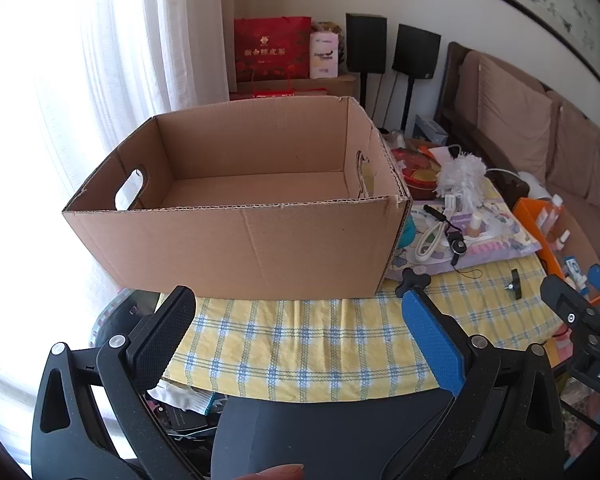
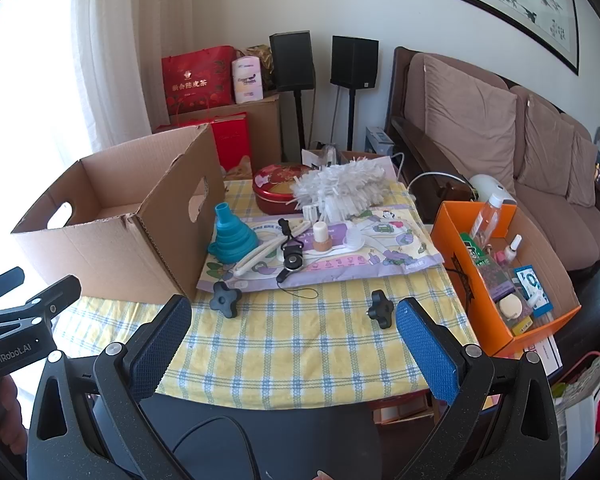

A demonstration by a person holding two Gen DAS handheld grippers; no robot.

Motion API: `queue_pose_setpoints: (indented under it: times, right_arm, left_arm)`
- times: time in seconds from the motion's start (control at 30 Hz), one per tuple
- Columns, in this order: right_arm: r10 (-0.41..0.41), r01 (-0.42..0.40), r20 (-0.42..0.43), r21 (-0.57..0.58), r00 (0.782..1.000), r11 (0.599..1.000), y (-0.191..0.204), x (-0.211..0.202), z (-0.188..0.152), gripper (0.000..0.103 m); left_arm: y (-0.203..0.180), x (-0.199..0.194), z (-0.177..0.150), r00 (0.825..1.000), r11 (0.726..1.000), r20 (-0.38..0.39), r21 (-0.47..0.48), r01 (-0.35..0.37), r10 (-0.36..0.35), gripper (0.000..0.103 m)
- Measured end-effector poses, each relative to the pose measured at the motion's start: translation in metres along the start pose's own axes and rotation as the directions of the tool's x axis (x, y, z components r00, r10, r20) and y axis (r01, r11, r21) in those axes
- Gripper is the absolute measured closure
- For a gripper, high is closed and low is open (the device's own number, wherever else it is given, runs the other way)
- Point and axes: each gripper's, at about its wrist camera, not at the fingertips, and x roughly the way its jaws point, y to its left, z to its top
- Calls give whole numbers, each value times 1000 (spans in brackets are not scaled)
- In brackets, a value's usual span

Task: Organize objects
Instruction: 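Move both tools toward the black four-lobed knobs on the tablecloth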

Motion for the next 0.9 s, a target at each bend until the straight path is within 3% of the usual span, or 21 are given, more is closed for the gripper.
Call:
queue_pose_setpoints:
  times: [0.3, 0.5, 0.7, 0.9]
  right_arm:
    - [-10, 10, 0, 9, 1000, 1000, -9, -2, 0, 0]
    - [-39, 39, 6, 19, 999, 999, -25, -3, -1, 0]
    - [-67, 67, 2, 34, 998, 997, -51, 2, -9, 0]
    - [-75, 76, -15, 67, 997, 995, -75, 12, -20, 0]
  left_arm:
    - [-5, 3, 1, 1000, 1000, -7, 9, 15, -15, 0]
    - [-8, 3, -2, 994, 994, 26, 27, 109, -110, 0]
    - [-9, 11, -5, 976, 976, 10, 13, 215, -216, 0]
    - [-23, 26, -15, 967, 966, -24, 49, 255, -254, 2]
